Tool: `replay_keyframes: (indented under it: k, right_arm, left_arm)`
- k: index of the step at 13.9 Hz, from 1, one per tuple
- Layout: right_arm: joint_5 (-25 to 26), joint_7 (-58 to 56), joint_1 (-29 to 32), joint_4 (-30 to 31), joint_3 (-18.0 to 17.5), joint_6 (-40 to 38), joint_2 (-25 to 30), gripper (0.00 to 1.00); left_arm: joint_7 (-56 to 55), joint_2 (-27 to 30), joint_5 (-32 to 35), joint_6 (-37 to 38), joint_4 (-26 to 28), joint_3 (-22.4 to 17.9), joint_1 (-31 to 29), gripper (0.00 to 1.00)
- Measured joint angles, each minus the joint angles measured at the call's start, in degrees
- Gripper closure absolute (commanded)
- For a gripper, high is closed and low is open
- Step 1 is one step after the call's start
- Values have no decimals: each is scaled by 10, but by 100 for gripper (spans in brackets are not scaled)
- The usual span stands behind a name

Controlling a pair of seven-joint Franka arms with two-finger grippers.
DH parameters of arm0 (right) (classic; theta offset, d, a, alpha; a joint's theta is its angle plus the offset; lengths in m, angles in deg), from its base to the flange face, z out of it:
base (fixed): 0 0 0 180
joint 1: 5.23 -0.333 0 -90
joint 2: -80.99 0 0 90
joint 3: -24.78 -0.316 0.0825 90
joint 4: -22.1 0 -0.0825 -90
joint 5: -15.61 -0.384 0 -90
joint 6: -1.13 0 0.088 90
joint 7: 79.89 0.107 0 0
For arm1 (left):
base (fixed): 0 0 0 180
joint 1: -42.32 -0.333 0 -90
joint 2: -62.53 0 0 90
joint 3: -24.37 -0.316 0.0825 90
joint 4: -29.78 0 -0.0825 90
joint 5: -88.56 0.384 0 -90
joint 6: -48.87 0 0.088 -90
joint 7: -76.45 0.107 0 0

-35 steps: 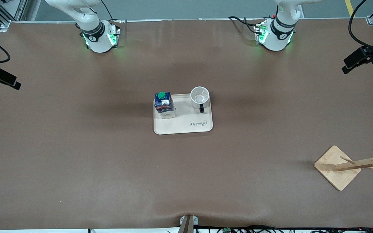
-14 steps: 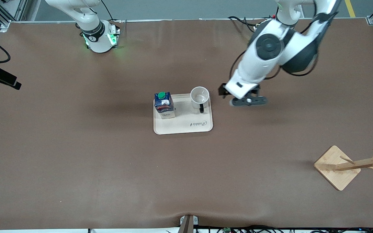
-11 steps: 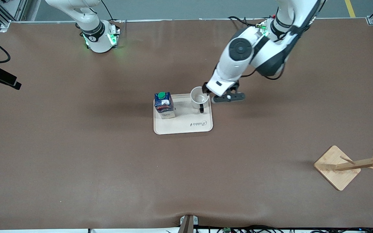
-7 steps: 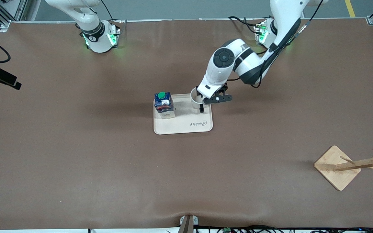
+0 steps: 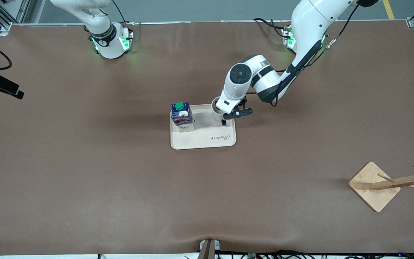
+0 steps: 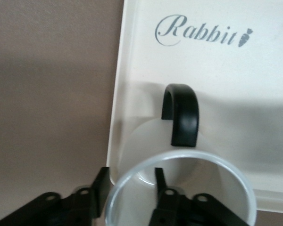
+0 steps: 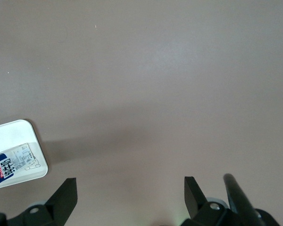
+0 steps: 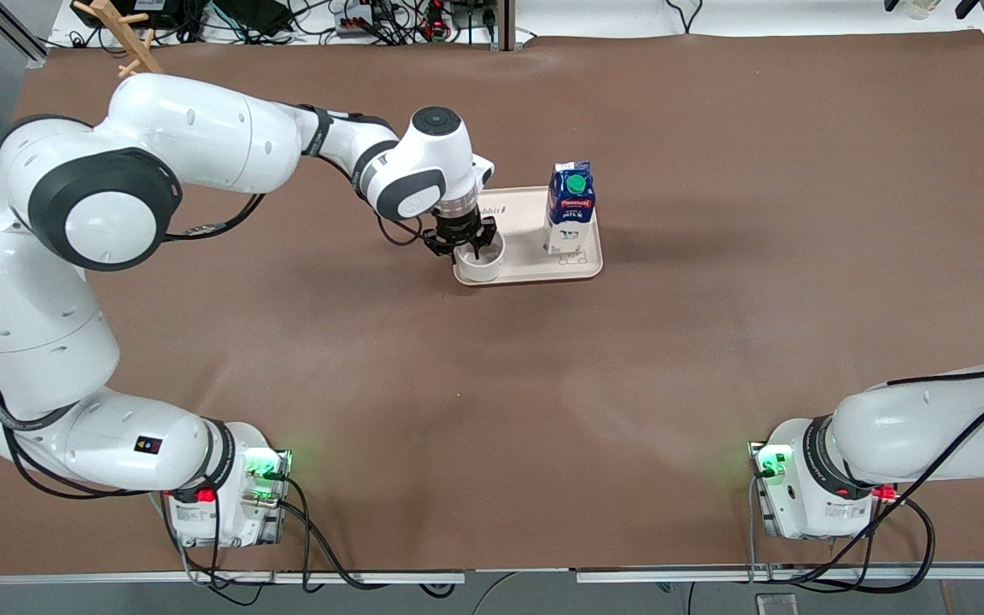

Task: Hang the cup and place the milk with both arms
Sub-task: 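Lift the white mug with the left gripper toward the wooden stand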

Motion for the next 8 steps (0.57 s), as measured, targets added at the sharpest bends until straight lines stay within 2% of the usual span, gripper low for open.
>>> replay_keyframes:
  k: [4,6,8]
  right_arm:
    - [0,0,1,0,0,0,0,0]
    - [-2,0,6,0,0,0,0,0]
    - [-8,0,11,0,0,-1,0,0]
  left_arm:
    - [-1,4,1,0,-29,-4,-9,100]
    - [0,24,4,7,-48,-5,-30,100]
    - [12,56,5,46,-77,-5,-57,100]
